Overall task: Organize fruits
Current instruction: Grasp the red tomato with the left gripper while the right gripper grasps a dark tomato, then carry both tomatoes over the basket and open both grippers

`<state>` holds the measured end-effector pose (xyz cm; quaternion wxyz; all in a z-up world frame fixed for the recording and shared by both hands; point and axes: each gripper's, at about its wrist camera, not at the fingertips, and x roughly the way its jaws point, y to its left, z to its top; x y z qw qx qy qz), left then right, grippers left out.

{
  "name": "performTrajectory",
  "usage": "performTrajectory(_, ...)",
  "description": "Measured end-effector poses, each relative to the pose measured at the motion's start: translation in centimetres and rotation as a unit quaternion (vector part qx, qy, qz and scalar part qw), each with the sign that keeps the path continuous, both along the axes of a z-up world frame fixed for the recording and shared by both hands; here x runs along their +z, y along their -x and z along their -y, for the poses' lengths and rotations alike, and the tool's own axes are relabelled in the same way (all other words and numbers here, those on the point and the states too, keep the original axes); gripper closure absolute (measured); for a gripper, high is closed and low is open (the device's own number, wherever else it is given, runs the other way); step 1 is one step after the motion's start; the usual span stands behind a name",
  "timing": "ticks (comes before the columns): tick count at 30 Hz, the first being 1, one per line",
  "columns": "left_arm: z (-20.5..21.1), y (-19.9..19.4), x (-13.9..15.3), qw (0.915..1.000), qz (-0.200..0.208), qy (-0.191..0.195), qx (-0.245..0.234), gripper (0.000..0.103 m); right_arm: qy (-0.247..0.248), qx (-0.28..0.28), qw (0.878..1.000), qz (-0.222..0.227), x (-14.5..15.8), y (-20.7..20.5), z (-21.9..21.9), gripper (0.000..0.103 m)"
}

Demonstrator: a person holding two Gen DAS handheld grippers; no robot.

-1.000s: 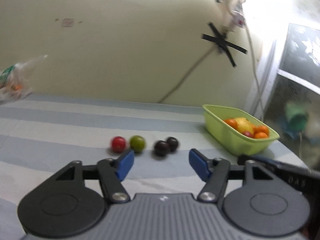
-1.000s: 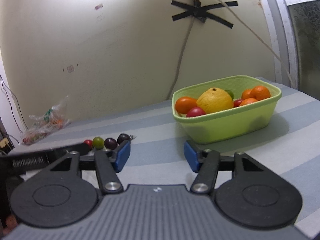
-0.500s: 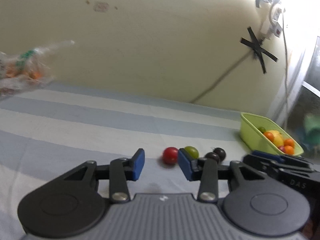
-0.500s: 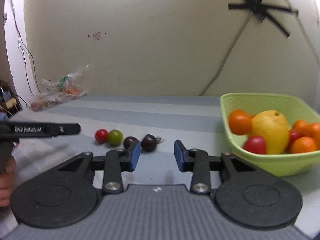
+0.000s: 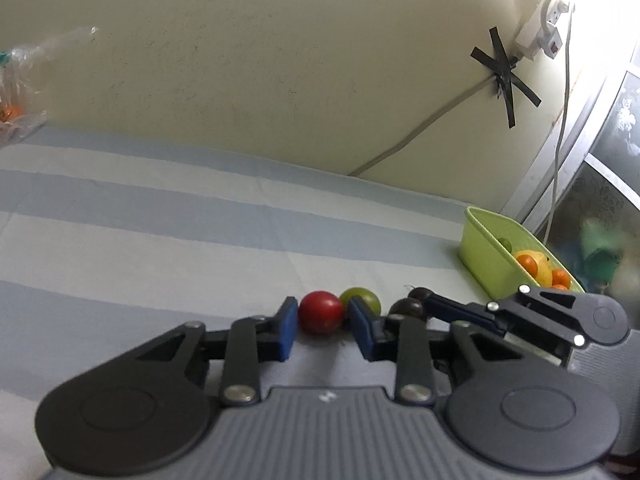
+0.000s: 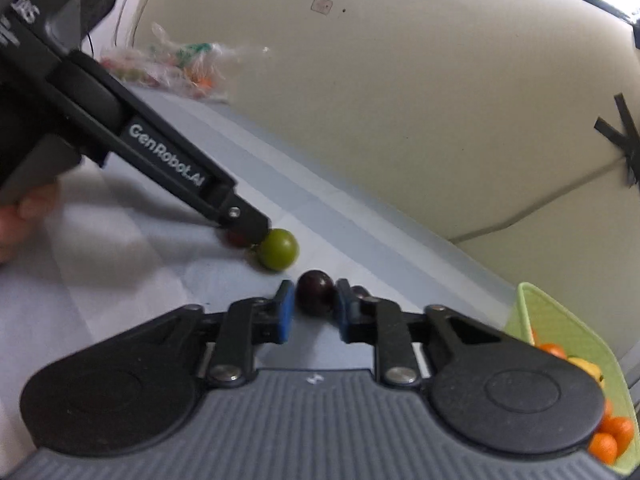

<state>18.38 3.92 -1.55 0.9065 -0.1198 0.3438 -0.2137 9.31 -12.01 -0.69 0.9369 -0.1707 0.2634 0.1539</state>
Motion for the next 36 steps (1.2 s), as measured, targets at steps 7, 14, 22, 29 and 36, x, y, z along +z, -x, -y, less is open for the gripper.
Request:
performTrajectory(7, -0.8, 2.0, 0.2, 0.9998, -0.005, 0.018, 0.004, 0.078, -0.033, -0.008, 0.999, 0.02, 0.9, 2.5, 0.6, 0.081)
performTrajectory(14, -0.4, 6.5, 0.9, 0.9993, 0.004, 0.03, -0.02, 0.078, -0.116, -0.021, 0.993, -0.011, 1.3, 6.5, 3.5, 0.081)
performTrajectory(22, 2.3, 10.1, 0.7, 0.998, 0.018, -0.011, -0.06, 0.077, -0.157, -0.03, 0.986, -0.05, 0.7, 9.7, 3.1, 0.081)
performTrajectory(29, 3.2, 10.5, 0.4, 0.9975, 0.03, -0.041, -0.048, 0.07, -0.143, -0.036, 0.988, -0.046, 0.5, 9.3, 2.7, 0.075)
performTrajectory(36, 3.4, 10.5, 0.4, 0.997, 0.035, -0.05, -0.047, 0.068, -0.155, -0.044, 0.985, -0.057, 0.4, 9.4, 3.2, 0.075)
